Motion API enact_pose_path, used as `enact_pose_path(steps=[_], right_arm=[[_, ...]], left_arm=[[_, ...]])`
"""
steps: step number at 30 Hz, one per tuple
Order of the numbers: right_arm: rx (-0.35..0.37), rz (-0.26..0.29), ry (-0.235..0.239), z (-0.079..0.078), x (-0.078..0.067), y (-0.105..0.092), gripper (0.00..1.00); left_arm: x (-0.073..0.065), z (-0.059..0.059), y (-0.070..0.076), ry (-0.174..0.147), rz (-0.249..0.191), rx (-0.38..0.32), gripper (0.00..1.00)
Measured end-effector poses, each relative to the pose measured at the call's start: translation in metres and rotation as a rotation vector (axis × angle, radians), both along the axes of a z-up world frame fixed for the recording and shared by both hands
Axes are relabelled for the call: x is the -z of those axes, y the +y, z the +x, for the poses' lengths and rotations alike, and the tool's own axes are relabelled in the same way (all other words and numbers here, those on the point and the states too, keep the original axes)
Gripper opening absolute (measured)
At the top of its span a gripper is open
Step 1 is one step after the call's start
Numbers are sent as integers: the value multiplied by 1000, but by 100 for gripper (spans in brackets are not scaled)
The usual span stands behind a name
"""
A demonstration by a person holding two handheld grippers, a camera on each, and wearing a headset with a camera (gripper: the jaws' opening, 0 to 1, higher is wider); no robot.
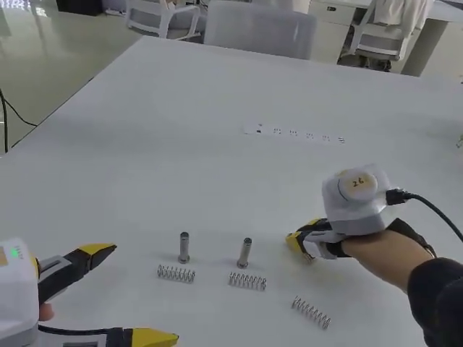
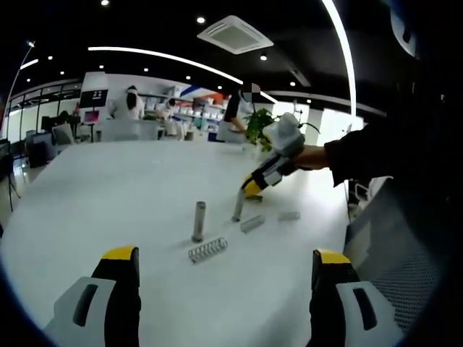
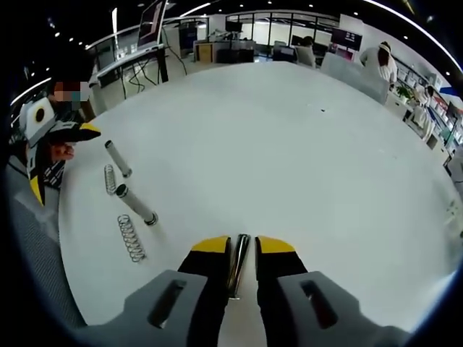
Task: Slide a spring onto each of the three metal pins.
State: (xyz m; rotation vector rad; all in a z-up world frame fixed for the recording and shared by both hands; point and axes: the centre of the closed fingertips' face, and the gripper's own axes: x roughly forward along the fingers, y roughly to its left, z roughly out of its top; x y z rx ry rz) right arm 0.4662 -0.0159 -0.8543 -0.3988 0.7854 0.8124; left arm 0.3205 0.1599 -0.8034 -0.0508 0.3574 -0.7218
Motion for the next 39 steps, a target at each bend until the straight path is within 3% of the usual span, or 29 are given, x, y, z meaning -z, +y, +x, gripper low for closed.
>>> enact_pose_path(steps=[10,19,25,39], right_arm=[[15,-24,65,0,9,0,8],[53,-47,68,2,10,1,6],[82,-34,67,0,9,1,5],[96,28,21,-14,-18,-8,5]], left_arm=[[0,0,3,3,-1,-9,96],[-1,0,2,4,-3,-7,95],[-2,0,3,-1,0,-7,95],[-7,2,4,-14,-2,-12,95]])
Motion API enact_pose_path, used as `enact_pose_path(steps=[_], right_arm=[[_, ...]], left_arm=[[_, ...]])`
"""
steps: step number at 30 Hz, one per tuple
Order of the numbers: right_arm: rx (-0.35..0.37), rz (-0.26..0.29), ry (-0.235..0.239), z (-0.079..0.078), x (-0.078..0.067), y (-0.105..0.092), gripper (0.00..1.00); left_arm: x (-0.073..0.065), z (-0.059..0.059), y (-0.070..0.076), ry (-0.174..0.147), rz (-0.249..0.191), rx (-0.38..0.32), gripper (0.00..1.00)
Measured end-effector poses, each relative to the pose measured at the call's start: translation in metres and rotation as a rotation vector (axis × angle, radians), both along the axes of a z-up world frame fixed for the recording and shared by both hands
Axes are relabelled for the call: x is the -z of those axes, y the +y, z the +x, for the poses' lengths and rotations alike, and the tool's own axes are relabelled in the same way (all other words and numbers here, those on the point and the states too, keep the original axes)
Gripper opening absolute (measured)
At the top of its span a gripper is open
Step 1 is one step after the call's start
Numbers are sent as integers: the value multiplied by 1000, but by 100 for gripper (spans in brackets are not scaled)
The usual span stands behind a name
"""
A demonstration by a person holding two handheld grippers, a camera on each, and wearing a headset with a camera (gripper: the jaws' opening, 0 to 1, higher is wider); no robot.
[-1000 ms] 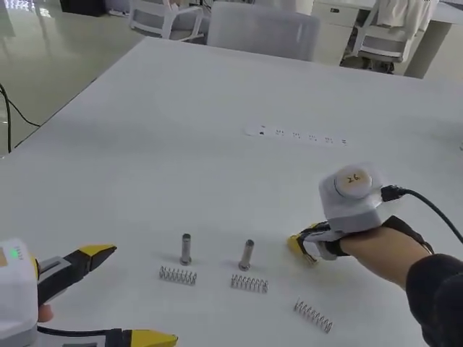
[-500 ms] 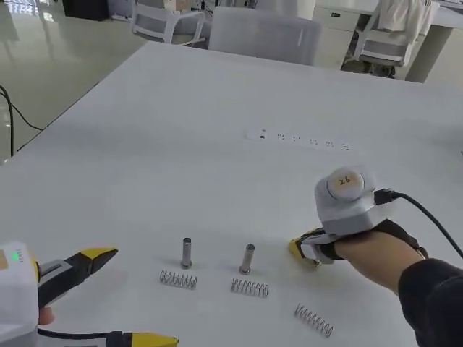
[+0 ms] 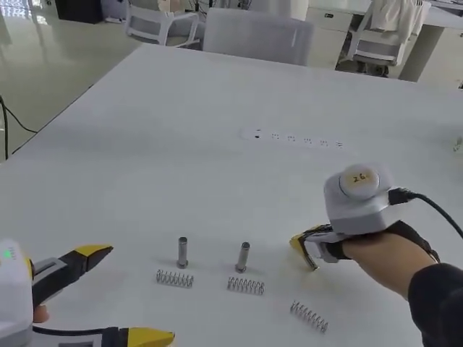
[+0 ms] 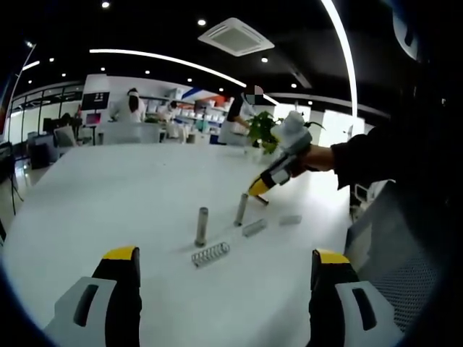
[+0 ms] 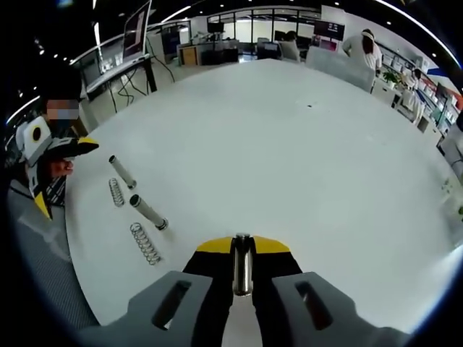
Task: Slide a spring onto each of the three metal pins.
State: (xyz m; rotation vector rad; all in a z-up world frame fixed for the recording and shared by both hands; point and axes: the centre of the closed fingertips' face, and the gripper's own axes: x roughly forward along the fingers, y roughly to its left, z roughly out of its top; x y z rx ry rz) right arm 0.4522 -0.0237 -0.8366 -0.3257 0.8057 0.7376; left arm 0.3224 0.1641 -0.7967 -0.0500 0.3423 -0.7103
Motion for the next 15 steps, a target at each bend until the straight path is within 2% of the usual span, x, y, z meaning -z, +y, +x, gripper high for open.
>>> enact_pose_path(steps=[15], right_arm=[[-4,33,-48,-17,-18,-2,5]], left_arm=[[-7,-1,-3,-17,0,11,95]])
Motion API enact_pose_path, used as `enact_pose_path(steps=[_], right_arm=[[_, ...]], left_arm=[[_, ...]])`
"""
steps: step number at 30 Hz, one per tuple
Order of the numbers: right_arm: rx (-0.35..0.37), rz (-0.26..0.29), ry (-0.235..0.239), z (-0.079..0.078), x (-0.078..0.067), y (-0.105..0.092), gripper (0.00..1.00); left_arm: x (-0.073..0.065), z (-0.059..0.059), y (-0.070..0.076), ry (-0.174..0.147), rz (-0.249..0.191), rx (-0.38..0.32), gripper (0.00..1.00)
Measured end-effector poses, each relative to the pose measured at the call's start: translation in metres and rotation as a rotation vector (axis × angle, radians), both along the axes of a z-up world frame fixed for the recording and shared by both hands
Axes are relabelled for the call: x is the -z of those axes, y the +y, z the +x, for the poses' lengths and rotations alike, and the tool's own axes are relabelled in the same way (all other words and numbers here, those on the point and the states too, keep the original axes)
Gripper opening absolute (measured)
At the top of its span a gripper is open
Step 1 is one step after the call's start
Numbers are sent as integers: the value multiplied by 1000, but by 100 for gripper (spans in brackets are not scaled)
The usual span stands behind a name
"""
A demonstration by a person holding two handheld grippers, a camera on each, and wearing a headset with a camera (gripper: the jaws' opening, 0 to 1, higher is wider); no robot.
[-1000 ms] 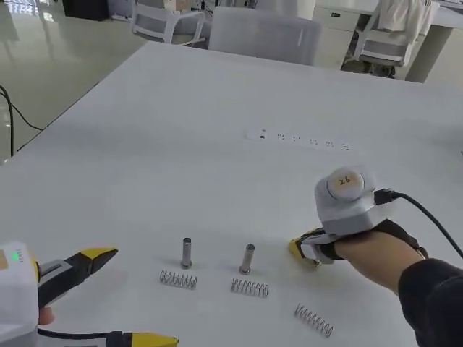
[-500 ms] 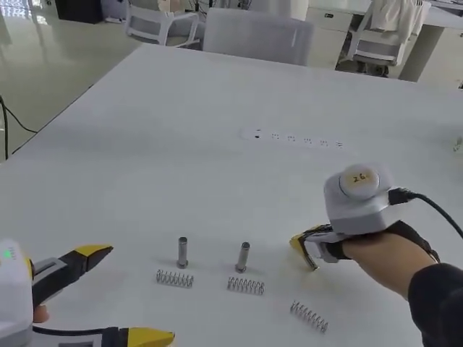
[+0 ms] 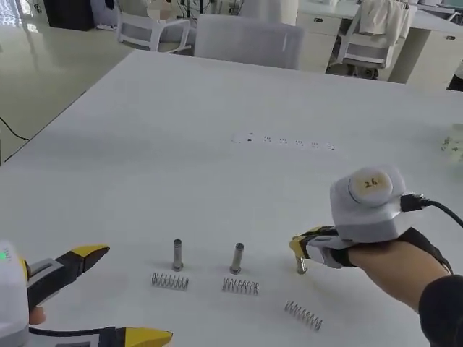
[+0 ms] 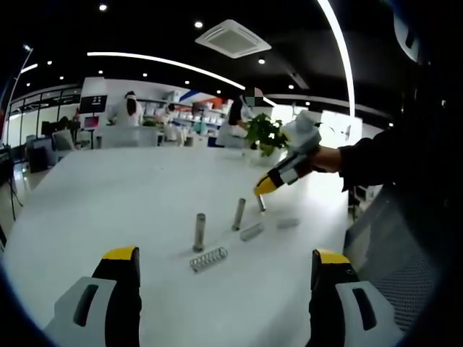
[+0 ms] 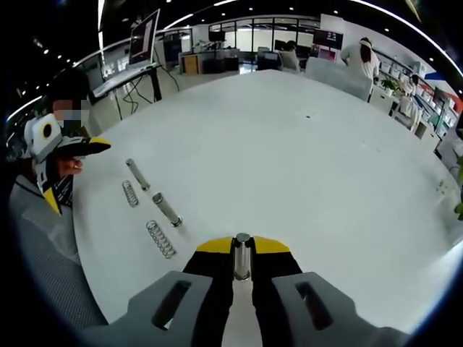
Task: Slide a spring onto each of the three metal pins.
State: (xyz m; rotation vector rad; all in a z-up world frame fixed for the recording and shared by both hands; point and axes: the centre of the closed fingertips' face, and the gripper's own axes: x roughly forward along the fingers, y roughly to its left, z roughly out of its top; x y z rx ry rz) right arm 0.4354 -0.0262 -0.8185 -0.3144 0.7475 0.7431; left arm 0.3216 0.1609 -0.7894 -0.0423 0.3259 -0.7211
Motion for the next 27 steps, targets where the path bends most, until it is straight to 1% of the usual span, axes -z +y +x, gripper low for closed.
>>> enact_pose_path(steps=[7,14,27], right_arm=[[6,13,-10,-7,-1,-3,5],[12,23,-18,-11,-2,-9,6],[-17,10,-45,-15,-2,-10,6]], left_arm=[[-2,-1,0,-5,3,3,96],[-2,-2,-3,-5,6,8,96],[-5,-3,-1,-12,7,4,95]])
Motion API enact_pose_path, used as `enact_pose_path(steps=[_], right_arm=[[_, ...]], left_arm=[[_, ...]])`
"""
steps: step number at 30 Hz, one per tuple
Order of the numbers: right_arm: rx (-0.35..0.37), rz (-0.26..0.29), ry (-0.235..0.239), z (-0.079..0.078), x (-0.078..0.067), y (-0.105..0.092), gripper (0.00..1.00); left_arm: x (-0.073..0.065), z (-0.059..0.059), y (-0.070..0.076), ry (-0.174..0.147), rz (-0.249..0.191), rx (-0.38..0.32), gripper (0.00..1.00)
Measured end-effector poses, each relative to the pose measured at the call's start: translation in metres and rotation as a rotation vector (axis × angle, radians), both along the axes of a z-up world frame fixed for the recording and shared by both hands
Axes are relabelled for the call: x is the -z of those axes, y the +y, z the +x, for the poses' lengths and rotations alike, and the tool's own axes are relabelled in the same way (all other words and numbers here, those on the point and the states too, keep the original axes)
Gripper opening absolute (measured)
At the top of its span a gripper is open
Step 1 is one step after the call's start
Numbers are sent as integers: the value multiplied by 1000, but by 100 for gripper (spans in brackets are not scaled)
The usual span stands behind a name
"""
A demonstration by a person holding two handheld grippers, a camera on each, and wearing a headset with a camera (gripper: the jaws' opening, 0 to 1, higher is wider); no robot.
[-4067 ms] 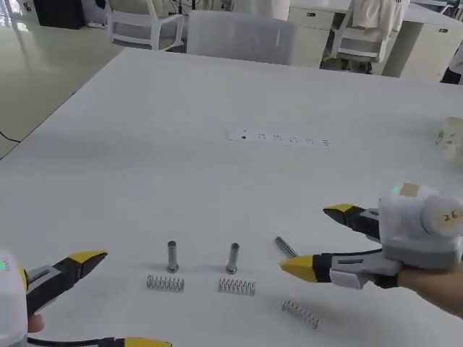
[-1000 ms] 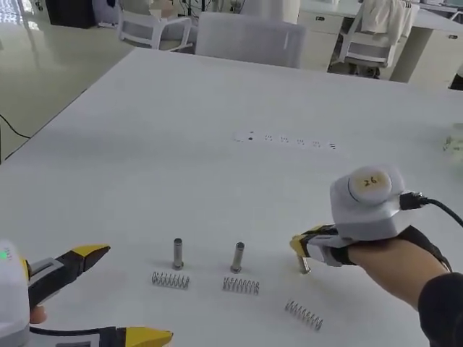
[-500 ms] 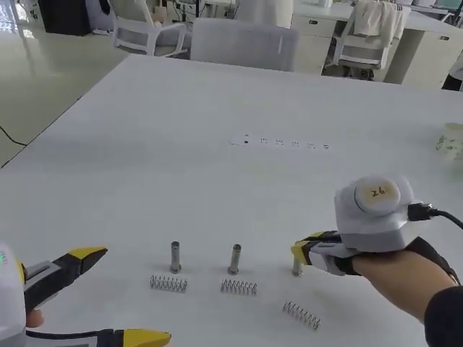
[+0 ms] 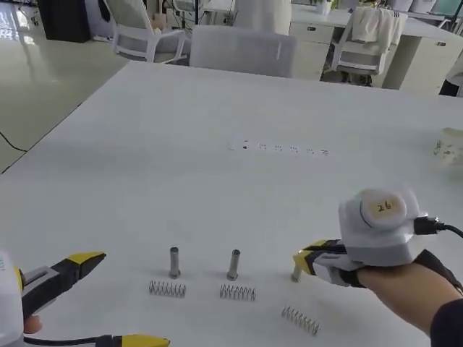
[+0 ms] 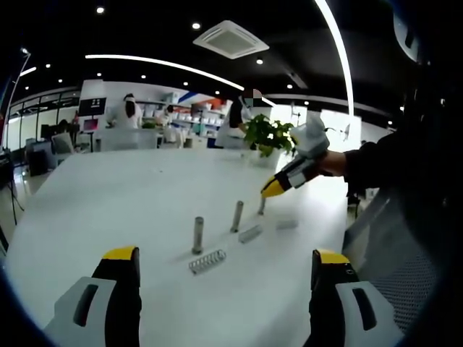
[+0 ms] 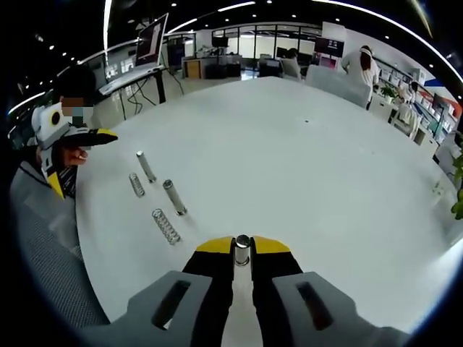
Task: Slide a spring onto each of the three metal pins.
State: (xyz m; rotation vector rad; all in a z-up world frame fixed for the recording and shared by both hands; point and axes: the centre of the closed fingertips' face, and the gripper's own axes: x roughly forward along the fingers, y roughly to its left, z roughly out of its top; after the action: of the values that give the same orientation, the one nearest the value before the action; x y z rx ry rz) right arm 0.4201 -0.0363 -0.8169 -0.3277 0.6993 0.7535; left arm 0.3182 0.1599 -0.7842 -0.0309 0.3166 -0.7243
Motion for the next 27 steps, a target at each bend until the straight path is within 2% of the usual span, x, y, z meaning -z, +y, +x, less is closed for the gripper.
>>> enact_pose_path(steps=[12,21,27], right_arm=[[-7,-3,3,-2,4,-2,9],[4,12,-27,-1,-3,-8,20],[14,22,-29,-6,-8,-15,21]], left_arm=[[-1,0,-1,-1,2,4,95],[-1,0,-1,-3,1,3,95],[-2,0,-1,-5,-1,2,95]])
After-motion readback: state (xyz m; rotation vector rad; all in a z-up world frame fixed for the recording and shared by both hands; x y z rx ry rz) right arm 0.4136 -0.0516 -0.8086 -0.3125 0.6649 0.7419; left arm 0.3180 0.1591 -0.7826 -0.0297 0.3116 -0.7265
